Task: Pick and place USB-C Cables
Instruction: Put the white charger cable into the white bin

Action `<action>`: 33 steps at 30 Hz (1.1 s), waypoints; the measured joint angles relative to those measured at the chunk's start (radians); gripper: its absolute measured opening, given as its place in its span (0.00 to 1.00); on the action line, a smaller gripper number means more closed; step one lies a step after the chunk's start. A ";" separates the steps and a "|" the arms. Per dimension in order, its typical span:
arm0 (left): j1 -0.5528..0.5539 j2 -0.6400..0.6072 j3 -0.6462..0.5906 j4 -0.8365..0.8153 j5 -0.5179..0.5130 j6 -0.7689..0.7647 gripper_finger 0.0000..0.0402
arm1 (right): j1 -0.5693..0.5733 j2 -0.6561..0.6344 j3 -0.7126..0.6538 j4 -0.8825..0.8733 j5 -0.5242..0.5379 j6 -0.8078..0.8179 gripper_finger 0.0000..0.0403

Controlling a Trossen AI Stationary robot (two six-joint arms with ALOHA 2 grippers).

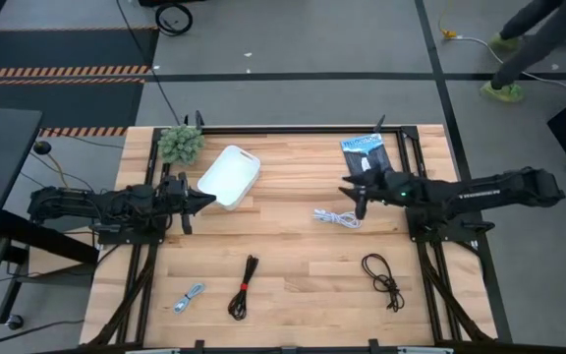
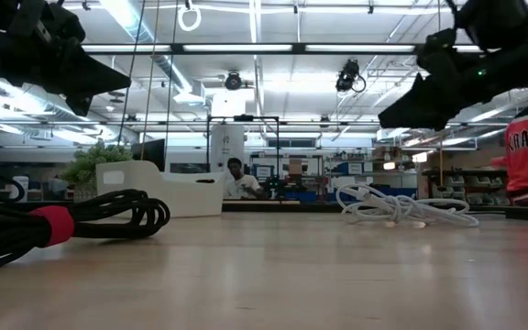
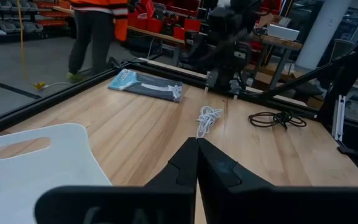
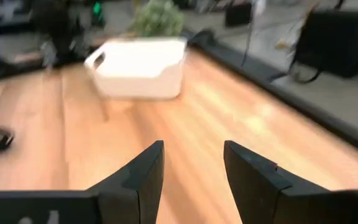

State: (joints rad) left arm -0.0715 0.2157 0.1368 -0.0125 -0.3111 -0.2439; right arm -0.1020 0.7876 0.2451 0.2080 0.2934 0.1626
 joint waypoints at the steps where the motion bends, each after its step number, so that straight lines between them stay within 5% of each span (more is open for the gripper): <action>1: 0.000 0.000 0.000 0.000 0.000 0.000 0.03 | 0.001 0.026 0.019 -0.033 -0.019 0.003 0.44; 15: 0.000 0.000 0.000 0.000 0.000 0.000 0.03 | 0.064 0.349 0.277 -0.482 -0.112 0.004 0.55; 24: 0.000 0.000 0.000 0.000 0.000 0.000 0.03 | 0.101 0.494 0.377 -0.542 -0.207 -0.036 0.69; 33: 0.000 0.000 0.000 0.000 0.000 0.000 0.03 | 0.126 0.666 0.378 -0.537 -0.174 -0.045 0.65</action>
State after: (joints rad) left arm -0.0713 0.2155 0.1371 -0.0124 -0.3111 -0.2436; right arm 0.0238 1.4533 0.6235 -0.3286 0.1190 0.1179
